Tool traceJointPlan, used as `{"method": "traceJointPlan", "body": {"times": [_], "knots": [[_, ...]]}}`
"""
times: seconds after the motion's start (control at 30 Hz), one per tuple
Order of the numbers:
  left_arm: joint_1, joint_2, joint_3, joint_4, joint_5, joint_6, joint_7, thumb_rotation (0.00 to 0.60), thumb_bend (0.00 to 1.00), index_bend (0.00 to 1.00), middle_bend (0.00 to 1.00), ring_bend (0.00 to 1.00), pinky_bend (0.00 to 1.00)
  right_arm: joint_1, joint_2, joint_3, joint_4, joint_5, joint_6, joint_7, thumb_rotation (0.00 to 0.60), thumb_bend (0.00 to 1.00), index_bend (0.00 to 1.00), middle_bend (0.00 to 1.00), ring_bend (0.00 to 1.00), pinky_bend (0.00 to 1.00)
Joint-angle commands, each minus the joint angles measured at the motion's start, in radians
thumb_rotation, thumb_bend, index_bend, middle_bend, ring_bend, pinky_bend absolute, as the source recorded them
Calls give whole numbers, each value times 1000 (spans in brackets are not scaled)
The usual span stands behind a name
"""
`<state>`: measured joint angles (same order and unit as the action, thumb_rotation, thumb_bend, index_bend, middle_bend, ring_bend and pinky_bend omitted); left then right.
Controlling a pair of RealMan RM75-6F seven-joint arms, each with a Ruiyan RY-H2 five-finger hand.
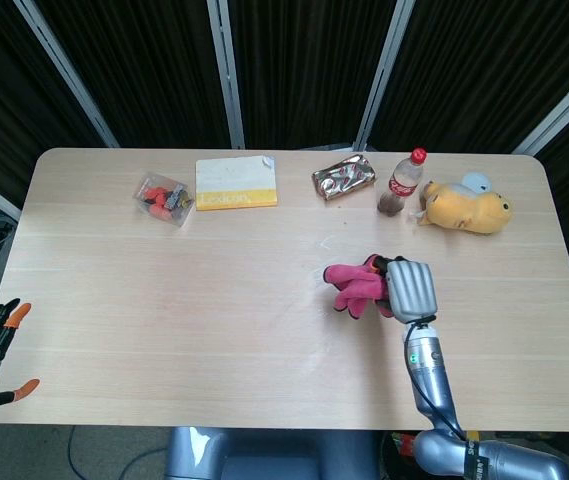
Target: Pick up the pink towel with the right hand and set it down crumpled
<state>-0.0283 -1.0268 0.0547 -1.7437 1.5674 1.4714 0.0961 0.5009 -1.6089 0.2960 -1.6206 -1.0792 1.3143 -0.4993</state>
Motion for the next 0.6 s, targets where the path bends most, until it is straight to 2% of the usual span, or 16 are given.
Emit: {"method": "traceJointPlan", "body": {"times": [0.03, 0.27, 0.33, 0.37, 0.43, 0.5, 0.57, 0.6], "knots": [[2, -3, -1, -2, -2, 3, 8, 600, 0, 37, 0, 0, 0, -20, 33, 13, -1, 28, 7, 13, 600, 393, 754, 636, 534, 760], [6, -11, -4, -8, -8, 8, 21, 600, 0, 45, 0, 0, 0, -46, 51, 18, 92, 86, 0, 49, 600, 386, 752, 629, 520, 760], [7, -13, -6, -6, -2, 15, 13, 600, 0, 49, 0, 0, 0, -51, 54, 16, 118, 97, -9, 63, 600, 346, 730, 603, 496, 755], [7, -14, -6, -3, 0, 16, 10, 600, 0, 50, 0, 0, 0, -52, 59, 12, 122, 96, -19, 70, 600, 290, 687, 561, 454, 733], [7, -15, -5, 0, 2, 16, 7, 600, 0, 50, 0, 0, 0, -54, 92, -14, 107, 104, -86, 87, 600, 163, 513, 380, 268, 565], [6, -15, -4, 1, 1, 13, 7, 600, 0, 50, 0, 0, 0, -52, 140, -40, 76, 116, -145, 74, 600, 37, 220, 90, 37, 259], [6, -14, -5, 0, 3, 13, 9, 600, 0, 50, 0, 0, 0, -50, 157, -52, 62, 112, -151, 58, 600, 1, 68, 1, 0, 116], [6, -14, -4, 1, 4, 14, 9, 600, 0, 50, 0, 0, 0, -50, 159, -55, 59, 111, -145, 50, 600, 0, 27, 0, 0, 68]]}}
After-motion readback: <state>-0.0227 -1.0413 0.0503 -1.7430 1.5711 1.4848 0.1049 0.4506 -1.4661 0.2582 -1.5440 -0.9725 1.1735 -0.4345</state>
